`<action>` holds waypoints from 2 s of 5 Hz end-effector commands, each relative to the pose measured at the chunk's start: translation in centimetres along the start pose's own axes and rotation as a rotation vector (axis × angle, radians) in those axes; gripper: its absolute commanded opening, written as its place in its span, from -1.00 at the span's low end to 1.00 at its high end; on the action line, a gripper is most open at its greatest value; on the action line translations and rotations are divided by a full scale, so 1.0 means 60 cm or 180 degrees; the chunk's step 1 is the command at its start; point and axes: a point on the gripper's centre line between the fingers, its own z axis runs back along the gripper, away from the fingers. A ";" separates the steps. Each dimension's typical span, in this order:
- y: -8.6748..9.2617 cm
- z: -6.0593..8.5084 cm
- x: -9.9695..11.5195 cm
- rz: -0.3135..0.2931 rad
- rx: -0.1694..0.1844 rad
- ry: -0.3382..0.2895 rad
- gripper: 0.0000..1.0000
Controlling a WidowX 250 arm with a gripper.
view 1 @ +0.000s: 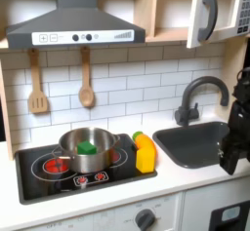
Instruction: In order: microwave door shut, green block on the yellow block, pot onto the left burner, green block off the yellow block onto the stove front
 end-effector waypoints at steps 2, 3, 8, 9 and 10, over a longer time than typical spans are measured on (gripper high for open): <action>0.003 0.011 0.079 0.0217 -0.0071 -0.0348 1.00; 0.011 0.015 0.104 0.0295 -0.0052 -0.0436 1.00; 0.028 0.038 0.168 0.0583 0.0027 -0.0678 1.00; 0.038 0.038 0.193 0.0720 0.0091 -0.0674 1.00; 0.038 0.027 0.212 0.0771 0.0066 -0.0641 1.00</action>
